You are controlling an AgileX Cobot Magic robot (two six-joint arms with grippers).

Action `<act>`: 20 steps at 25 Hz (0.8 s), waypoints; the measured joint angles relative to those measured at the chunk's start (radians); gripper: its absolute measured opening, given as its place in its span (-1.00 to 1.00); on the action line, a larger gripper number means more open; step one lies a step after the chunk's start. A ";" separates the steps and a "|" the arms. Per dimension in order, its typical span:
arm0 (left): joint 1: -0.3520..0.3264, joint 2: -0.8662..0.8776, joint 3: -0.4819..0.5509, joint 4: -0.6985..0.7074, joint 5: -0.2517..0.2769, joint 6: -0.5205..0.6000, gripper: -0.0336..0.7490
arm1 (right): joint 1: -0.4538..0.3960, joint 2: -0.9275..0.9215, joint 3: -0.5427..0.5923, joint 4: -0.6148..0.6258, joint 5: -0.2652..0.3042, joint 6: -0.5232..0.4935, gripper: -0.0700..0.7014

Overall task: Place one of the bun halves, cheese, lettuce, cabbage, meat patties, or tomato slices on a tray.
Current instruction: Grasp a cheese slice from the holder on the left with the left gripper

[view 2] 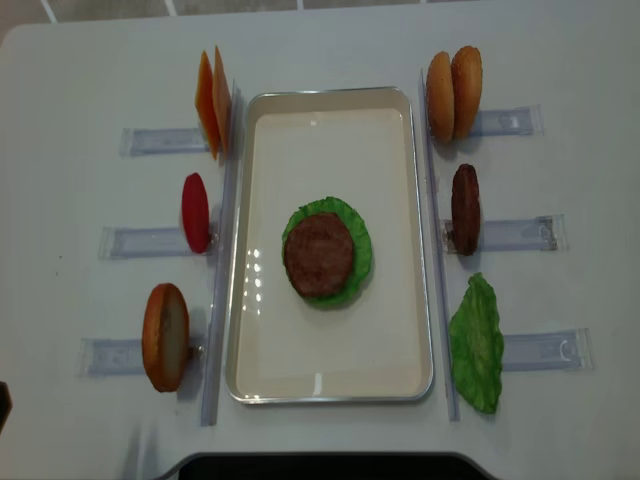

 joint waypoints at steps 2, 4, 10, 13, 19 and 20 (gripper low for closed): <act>0.000 0.000 0.000 0.000 0.000 0.000 -0.53 | 0.000 0.000 0.000 0.000 0.000 0.000 0.13; 0.000 0.000 0.000 0.000 0.000 0.000 -0.53 | 0.000 0.000 0.000 0.000 0.000 0.000 0.13; 0.000 0.000 0.000 0.000 0.000 0.000 -0.53 | 0.000 0.000 0.000 0.000 0.000 0.000 0.13; 0.000 0.000 0.000 0.000 0.000 0.000 -0.53 | 0.000 0.000 0.000 0.000 0.000 0.000 0.13; 0.000 0.000 0.000 0.000 0.000 0.000 -0.53 | 0.000 0.000 0.000 0.000 0.000 0.000 0.13; 0.000 0.000 0.000 0.000 0.000 0.000 -0.53 | 0.000 0.000 0.000 0.000 0.000 0.000 0.13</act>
